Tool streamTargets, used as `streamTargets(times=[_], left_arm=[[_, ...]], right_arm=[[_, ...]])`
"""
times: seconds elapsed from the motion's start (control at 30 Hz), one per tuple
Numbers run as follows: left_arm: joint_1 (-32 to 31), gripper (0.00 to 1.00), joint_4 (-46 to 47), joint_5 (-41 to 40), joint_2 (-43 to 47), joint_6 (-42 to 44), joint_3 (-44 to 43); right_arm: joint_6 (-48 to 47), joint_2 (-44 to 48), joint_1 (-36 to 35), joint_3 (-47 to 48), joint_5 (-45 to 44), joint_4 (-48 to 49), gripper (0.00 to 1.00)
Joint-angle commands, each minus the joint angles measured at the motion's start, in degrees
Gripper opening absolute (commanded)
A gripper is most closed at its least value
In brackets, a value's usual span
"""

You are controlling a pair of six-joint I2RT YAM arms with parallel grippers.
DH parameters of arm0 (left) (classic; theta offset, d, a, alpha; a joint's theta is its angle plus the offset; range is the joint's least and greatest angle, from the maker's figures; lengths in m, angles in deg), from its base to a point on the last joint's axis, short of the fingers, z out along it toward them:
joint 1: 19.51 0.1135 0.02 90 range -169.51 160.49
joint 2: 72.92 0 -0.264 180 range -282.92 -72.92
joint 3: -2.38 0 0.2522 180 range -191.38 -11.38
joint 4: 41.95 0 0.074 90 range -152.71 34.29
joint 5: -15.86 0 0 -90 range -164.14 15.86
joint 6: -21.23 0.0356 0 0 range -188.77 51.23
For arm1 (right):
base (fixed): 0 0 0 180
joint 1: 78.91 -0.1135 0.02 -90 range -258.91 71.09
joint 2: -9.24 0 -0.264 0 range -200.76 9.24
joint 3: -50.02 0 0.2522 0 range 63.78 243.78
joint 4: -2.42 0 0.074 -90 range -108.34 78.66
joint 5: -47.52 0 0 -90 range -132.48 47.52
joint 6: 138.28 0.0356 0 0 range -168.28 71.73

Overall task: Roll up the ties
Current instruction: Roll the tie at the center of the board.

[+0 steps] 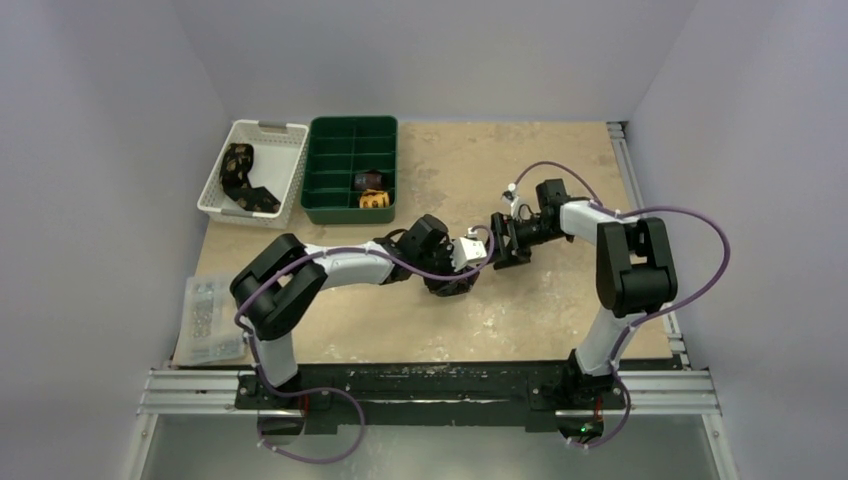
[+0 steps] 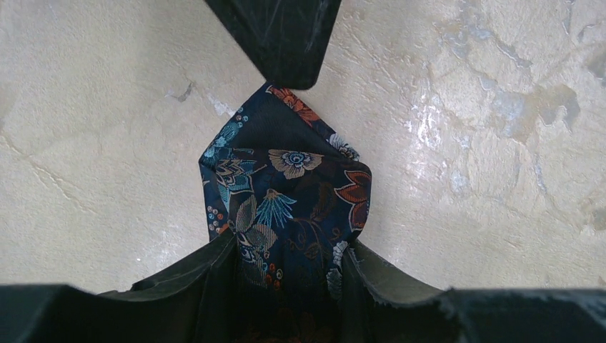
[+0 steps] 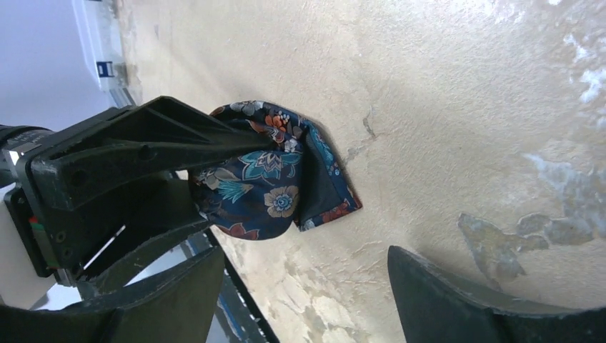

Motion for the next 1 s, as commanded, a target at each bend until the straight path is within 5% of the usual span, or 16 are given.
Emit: streamTargets(times=[0.0,0.4,0.7,0.97], left_arm=[[-0.4,0.18,-10.76,-2.69,-3.75,2.83,-2.94],[-0.23,0.19,-11.11,-1.09,-5.41,4.23,-4.07],[-0.21,0.2,-10.94,-0.9,-5.83,4.03,-3.92],[-0.16,0.21,-10.43,-0.8,-6.11,4.32,-3.74]], right_arm=[[2.85,0.54,-0.56,-0.98,-2.99,4.91,0.87],[9.96,-9.17,-6.24,-1.39,-2.15,15.89,0.77],[9.23,-4.67,-7.14,-4.18,8.13,16.07,0.58],[11.65,-2.74,-7.46,-5.99,10.57,18.03,0.76]])
